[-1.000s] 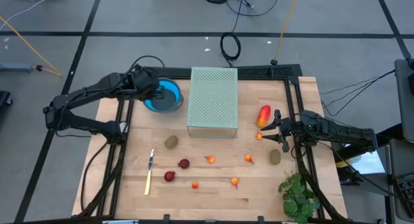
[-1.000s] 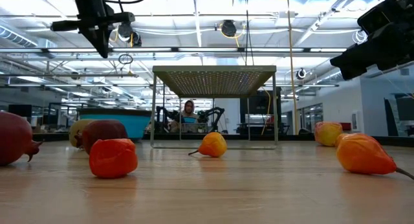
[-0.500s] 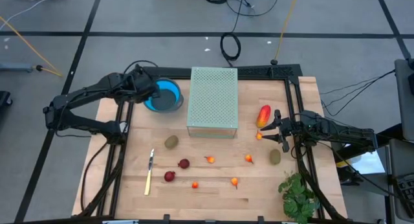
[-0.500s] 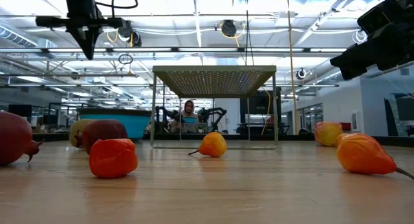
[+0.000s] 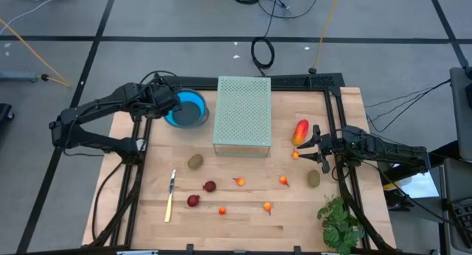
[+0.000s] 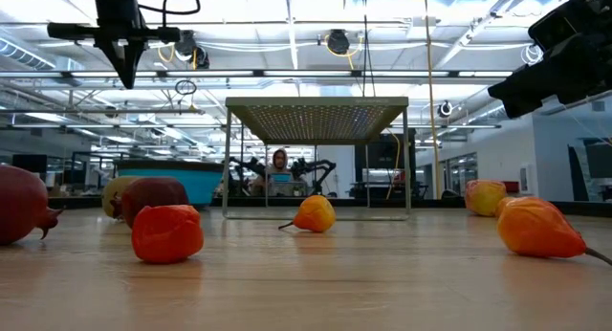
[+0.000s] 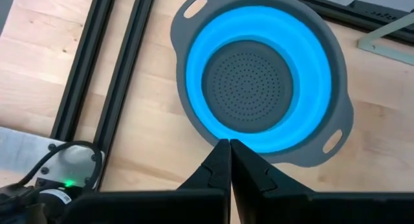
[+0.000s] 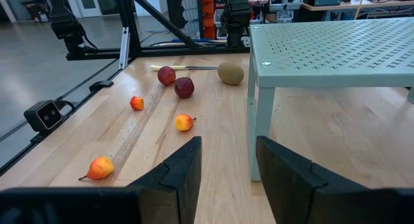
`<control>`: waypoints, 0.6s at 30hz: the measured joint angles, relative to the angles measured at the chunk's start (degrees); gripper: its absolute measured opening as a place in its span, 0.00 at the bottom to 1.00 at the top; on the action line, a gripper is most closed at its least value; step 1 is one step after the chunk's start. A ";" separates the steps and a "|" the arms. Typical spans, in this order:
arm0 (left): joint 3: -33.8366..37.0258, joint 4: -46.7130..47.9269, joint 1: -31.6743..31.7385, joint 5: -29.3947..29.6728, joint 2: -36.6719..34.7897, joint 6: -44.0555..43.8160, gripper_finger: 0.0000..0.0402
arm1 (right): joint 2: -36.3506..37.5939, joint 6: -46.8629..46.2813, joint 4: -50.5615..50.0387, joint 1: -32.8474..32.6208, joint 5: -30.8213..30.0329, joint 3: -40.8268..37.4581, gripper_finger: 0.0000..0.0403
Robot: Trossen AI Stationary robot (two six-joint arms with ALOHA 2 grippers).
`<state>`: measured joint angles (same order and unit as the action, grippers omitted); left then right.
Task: Pick & Place Fruit
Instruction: Put the blue strainer bowl on the shelf
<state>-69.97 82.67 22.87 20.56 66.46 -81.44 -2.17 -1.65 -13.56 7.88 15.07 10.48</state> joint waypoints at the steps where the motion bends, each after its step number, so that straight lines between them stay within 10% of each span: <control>1: 0.01 0.01 0.00 0.13 0.00 -0.18 0.01 | 0.00 -0.02 -0.02 0.02 0.00 0.00 0.35; 18: 0.11 -0.26 4.59 -0.63 7.44 0.12 0.21 | 0.00 0.00 -0.01 0.01 0.00 0.00 0.35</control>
<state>-69.87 82.41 27.46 19.92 73.90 -81.32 -2.17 -1.65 -13.58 7.89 15.07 10.48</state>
